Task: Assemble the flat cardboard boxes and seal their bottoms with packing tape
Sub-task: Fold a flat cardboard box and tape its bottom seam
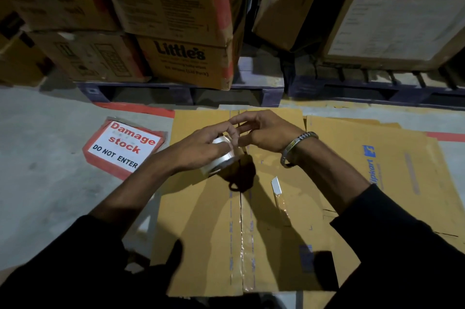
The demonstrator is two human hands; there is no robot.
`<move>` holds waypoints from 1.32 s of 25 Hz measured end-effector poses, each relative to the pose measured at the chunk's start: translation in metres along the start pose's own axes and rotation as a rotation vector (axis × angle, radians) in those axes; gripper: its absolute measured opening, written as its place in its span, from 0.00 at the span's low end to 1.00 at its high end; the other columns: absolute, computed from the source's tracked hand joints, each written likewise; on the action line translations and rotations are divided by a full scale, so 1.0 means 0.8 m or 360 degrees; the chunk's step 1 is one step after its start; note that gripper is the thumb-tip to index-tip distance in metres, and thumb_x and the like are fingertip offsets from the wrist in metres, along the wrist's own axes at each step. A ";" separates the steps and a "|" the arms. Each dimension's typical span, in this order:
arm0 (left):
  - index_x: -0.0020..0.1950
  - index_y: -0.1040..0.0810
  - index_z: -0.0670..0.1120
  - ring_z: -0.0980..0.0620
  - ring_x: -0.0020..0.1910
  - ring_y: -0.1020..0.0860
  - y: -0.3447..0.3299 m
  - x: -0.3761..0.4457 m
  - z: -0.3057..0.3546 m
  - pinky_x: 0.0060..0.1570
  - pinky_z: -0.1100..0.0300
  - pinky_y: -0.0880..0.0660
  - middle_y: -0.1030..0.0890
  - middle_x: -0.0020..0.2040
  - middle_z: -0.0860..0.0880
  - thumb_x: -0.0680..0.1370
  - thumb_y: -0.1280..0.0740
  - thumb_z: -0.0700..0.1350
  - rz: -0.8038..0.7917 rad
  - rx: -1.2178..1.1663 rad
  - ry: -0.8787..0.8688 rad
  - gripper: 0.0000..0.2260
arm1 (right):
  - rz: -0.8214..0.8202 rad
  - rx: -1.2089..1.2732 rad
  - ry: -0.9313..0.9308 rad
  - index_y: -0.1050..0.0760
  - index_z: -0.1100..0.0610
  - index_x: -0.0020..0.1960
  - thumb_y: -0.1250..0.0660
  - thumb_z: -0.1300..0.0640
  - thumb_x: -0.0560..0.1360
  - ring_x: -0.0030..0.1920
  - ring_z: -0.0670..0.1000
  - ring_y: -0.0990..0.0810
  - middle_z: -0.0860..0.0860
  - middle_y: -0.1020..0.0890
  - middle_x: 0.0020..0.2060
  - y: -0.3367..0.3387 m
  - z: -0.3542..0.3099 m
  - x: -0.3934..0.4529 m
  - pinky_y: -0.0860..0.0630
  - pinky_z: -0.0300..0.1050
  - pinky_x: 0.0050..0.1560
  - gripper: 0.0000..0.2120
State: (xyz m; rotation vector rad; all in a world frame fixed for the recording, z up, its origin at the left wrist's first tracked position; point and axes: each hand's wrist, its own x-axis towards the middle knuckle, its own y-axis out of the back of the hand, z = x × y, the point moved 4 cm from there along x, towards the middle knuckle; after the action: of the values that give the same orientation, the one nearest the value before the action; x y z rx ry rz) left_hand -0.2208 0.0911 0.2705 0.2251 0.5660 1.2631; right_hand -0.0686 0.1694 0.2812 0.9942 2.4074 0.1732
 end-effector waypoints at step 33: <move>0.62 0.20 0.47 0.51 0.61 0.22 0.030 -0.059 0.022 0.60 0.56 0.25 0.20 0.58 0.54 0.82 0.31 0.46 -0.0037 -0.0017 -0.0265 0.10 | -0.0324 0.0266 0.0018 0.22 0.56 0.60 0.22 0.66 0.72 0.47 0.54 0.13 0.52 0.15 0.41 -0.033 -0.027 -0.029 0.15 0.55 0.54 0.19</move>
State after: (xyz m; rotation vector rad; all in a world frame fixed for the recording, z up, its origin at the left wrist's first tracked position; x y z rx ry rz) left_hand -0.2410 0.0563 0.3095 0.3105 0.4176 1.2116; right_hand -0.0825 0.1360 0.3016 0.8128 2.5469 -0.0973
